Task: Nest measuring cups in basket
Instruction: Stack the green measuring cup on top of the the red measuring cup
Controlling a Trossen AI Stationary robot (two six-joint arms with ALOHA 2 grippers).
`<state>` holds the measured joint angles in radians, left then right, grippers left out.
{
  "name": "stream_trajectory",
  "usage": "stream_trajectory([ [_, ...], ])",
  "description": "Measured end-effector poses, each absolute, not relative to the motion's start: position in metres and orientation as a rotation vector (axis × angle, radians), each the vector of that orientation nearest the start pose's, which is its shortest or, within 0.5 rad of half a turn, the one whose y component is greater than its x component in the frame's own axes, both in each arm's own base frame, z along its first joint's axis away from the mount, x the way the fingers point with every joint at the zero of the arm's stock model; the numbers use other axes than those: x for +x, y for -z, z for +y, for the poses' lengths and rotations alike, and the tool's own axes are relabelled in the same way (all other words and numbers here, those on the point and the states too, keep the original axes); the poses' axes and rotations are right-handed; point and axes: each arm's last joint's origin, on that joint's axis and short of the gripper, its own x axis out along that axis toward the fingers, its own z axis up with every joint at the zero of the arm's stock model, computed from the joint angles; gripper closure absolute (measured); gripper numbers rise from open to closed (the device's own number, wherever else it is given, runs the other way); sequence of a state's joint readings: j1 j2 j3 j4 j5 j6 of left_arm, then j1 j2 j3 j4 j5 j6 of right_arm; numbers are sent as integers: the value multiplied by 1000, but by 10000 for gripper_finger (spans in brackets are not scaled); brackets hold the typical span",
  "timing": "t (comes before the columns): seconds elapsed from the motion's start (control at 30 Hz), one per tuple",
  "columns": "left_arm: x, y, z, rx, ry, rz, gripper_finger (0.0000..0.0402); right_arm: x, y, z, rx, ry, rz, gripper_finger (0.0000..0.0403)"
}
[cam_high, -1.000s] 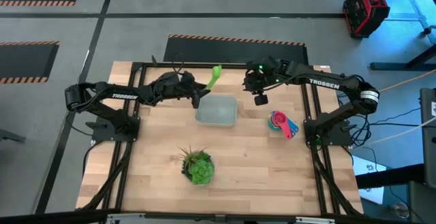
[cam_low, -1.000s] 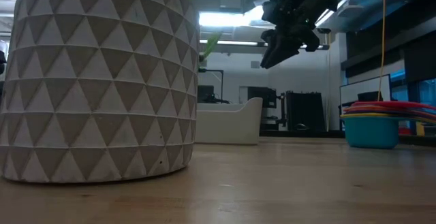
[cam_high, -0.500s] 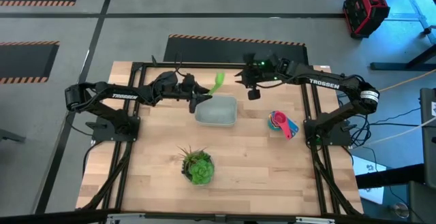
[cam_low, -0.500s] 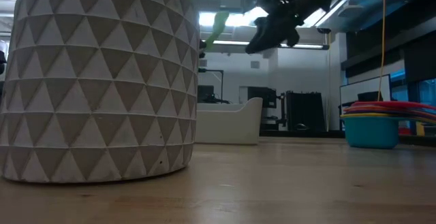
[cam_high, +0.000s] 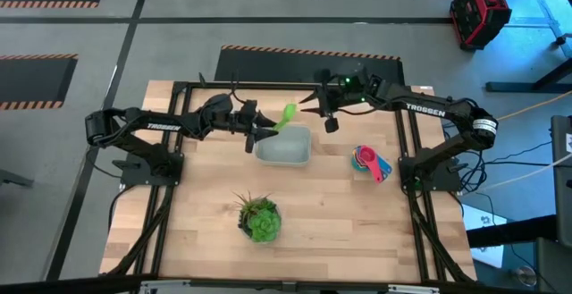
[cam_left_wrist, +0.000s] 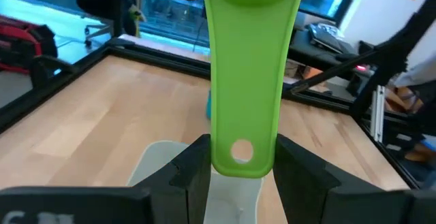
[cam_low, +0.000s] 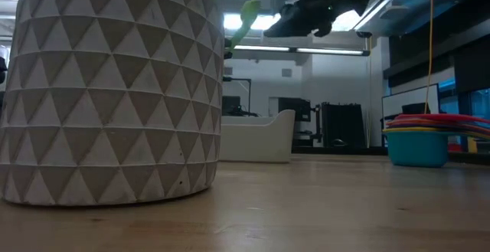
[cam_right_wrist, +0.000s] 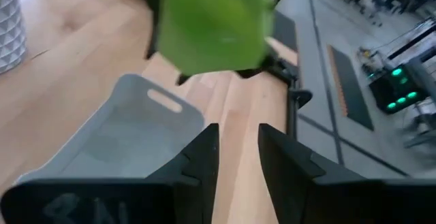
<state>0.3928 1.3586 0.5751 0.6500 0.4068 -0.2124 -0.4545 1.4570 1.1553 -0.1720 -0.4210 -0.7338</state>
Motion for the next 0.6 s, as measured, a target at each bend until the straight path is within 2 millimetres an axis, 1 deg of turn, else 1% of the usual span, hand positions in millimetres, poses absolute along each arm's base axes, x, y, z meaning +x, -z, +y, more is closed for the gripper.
stream_trajectory([
  [0.17,260,-221,87,-229,34,108,265,300,-313,-133,-548,-118,356,295],
  [0.47,263,-226,78,-189,72,55,265,301,-316,-127,-522,-306,237,295],
  [0.6,264,-228,78,-183,73,40,265,302,-322,-127,-472,-307,186,295],
])
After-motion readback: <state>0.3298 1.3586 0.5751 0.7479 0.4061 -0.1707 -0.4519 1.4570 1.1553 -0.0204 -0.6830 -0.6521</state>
